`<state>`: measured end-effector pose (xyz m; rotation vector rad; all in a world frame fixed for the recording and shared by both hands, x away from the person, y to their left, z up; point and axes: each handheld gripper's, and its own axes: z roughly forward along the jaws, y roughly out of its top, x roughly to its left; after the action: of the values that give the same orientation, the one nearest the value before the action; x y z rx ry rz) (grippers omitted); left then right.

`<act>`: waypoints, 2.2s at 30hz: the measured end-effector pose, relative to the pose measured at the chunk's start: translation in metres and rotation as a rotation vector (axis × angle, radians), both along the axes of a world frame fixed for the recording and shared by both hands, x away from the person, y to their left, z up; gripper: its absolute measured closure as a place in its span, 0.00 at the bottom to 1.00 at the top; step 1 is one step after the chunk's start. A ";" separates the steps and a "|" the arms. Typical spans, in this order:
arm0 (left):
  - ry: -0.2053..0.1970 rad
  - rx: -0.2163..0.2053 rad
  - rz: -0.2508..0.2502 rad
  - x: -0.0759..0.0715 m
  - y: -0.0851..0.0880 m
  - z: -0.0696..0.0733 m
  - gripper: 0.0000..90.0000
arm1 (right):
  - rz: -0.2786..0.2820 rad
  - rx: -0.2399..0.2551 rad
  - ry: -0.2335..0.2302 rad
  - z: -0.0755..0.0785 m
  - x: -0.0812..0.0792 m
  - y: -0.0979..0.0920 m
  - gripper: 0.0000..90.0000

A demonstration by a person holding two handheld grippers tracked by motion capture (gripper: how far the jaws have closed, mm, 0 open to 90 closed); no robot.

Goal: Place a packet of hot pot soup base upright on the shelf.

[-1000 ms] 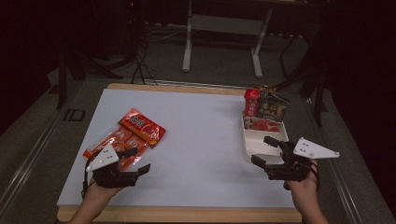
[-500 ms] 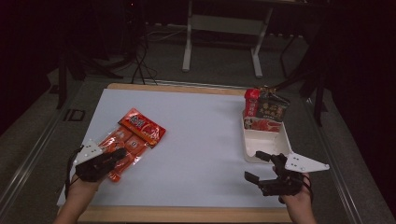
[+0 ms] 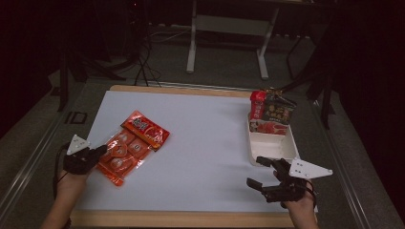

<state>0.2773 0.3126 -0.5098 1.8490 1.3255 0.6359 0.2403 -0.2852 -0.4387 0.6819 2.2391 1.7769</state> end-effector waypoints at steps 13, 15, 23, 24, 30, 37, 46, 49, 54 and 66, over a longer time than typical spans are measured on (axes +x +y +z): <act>0.051 0.063 0.074 0.026 0.023 -0.018 1.00 | 0.001 0.007 0.020 -0.003 0.004 0.001 0.18; 0.067 0.059 0.088 0.029 0.024 -0.021 1.00 | 0.006 0.002 0.018 -0.003 0.003 0.002 0.18; 0.128 0.111 0.077 0.038 0.025 -0.025 1.00 | 0.010 -0.003 0.026 -0.005 0.003 0.001 0.18; 0.135 0.114 0.075 0.039 0.025 -0.025 1.00 | 0.010 -0.003 0.026 -0.005 0.003 0.001 0.18; 0.157 0.163 0.047 0.039 0.019 -0.023 1.00 | 0.013 -0.003 0.026 -0.005 0.002 0.001 0.18; 0.179 0.148 -0.002 0.032 0.010 -0.022 1.00 | 0.007 0.000 0.034 -0.004 0.001 0.000 0.18; 0.189 0.118 -0.097 0.018 -0.021 -0.021 1.00 | 0.013 -0.005 0.043 -0.005 0.001 0.002 0.18; 0.194 0.113 -0.124 0.015 -0.030 -0.020 1.00 | 0.015 -0.005 0.044 -0.005 0.001 0.002 0.18; 0.200 0.089 -0.159 0.010 -0.046 -0.020 1.00 | 0.013 -0.002 0.038 -0.004 0.000 0.001 0.18; 0.211 0.074 -0.256 0.003 -0.074 -0.018 1.00 | 0.016 -0.007 0.038 -0.004 0.000 0.002 0.18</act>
<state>0.2807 0.2383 -0.5280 2.1494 1.1806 0.3667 0.2401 -0.2836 -0.4431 0.7049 2.2801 1.7773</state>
